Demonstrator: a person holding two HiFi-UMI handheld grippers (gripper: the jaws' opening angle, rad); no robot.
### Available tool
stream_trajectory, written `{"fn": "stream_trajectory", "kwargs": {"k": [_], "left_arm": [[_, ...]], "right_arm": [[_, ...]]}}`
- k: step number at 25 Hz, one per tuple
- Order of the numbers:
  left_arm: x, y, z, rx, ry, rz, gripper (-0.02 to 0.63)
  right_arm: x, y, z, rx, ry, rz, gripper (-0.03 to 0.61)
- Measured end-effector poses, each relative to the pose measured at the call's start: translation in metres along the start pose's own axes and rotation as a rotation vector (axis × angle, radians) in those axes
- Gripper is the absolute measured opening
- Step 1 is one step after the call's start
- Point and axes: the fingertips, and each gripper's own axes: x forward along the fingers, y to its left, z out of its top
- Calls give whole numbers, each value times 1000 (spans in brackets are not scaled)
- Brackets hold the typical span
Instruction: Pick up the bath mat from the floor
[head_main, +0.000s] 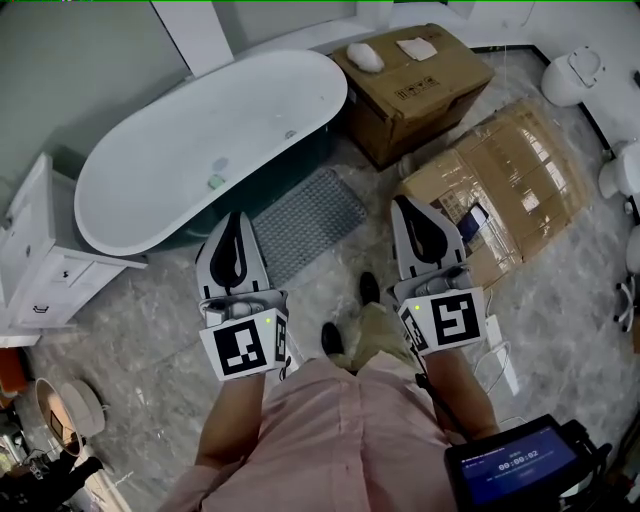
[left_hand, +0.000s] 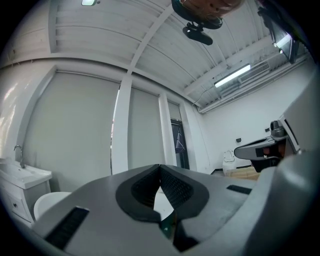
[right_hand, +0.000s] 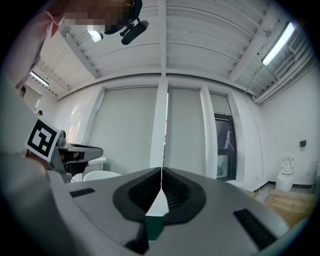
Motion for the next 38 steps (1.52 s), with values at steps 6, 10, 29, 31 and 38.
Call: {"fn": "stream_trajectory", "kwargs": {"k": [6,10,29,31,38], "left_arm": [[31,-20,-9,28,22,45,25],[57,-24,-12,49,52,98,25],[109,-21,-3,104,68,406,25],[105,-17,-3,106,80,424,25],[83,8,2,113,99,500,25]], "right_arm": [[30,-42,-17,18,-5,42,18],[61,-65,-24,27,-4,96,18],[174,-101,-20,36,-66,400,18],[179,-97,-18,40,-66,416,18],[190,-72,-14,46,-60,475,18]]}}
